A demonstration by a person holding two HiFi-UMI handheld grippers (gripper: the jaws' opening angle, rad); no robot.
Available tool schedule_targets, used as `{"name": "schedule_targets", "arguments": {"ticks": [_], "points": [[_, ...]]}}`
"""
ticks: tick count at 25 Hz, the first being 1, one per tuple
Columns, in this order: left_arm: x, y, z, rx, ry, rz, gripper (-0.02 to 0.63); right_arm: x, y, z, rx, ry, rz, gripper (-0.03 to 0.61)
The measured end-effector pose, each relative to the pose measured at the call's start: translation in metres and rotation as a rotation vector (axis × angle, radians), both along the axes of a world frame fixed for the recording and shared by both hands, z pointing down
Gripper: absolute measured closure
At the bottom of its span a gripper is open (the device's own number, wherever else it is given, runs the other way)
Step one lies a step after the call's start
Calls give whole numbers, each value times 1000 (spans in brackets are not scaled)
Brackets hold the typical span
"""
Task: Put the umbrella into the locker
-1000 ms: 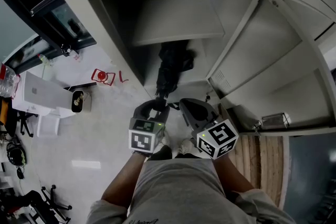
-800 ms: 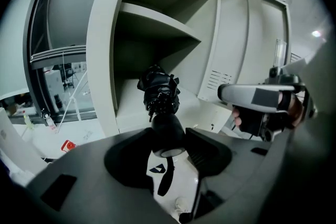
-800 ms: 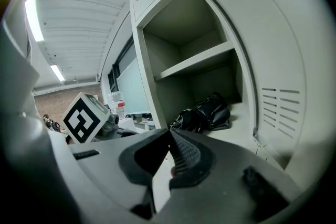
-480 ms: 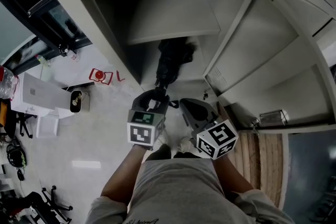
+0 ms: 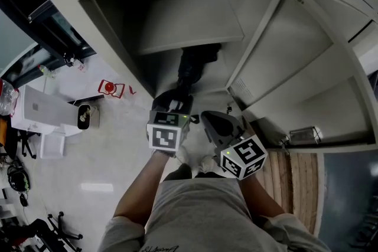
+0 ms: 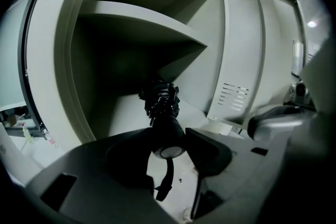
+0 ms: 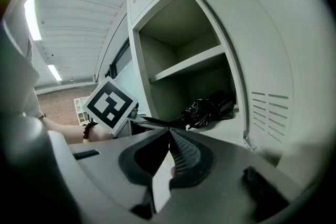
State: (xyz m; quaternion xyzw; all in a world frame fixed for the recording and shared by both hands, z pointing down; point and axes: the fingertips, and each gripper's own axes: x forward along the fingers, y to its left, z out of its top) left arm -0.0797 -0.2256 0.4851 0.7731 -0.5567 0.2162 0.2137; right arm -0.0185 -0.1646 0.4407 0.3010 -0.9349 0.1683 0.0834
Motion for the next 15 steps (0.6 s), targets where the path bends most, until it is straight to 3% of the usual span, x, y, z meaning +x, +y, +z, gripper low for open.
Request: {"name": "schedule_targets", "arguments": {"ticks": [15], "points": [[7,-37,4,-24,-38,38,405,2,-20,-1,-3,3,8,551]]}}
